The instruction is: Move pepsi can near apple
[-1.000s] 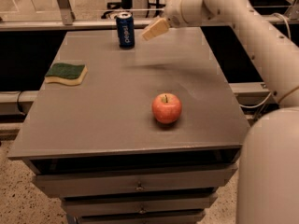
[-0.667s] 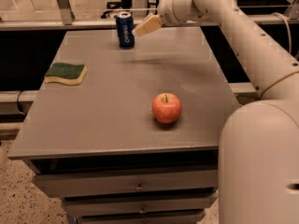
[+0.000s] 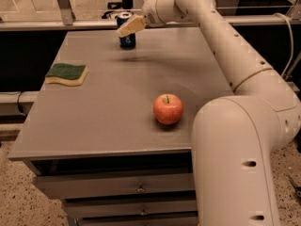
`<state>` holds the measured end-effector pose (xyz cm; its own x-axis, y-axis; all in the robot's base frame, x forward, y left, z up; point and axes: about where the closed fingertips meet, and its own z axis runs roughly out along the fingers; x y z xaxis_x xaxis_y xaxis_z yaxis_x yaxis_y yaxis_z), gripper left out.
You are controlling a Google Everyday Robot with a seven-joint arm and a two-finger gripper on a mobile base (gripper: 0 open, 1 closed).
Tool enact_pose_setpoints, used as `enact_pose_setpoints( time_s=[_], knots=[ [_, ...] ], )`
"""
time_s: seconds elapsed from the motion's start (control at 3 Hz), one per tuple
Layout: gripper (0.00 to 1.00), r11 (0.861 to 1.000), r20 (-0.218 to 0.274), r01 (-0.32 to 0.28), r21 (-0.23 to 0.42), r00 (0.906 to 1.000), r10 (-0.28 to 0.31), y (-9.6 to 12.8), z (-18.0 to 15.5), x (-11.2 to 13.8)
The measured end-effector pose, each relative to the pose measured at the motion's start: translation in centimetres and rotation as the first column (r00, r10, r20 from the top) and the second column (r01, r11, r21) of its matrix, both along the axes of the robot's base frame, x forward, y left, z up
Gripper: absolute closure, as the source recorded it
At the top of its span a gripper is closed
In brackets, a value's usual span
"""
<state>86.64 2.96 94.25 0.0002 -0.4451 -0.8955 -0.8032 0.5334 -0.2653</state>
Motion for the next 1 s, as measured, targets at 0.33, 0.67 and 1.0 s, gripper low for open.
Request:
enact_pose_setpoints(
  time_s=[0.33, 0.67, 1.0],
  knots=[
    [0.00, 0.997, -0.042, -0.051, 0.054, 0.9977, 0.053, 3.3, -0.9, 0.6],
    [0.03, 0.997, -0.106, -0.054, 0.053, 0.9925, 0.060, 4.3, -2.6, 1.2],
    [0.26, 0.999, -0.149, -0.032, 0.013, 0.9883, 0.034, 3.6, -3.9, 1.3]
  ],
)
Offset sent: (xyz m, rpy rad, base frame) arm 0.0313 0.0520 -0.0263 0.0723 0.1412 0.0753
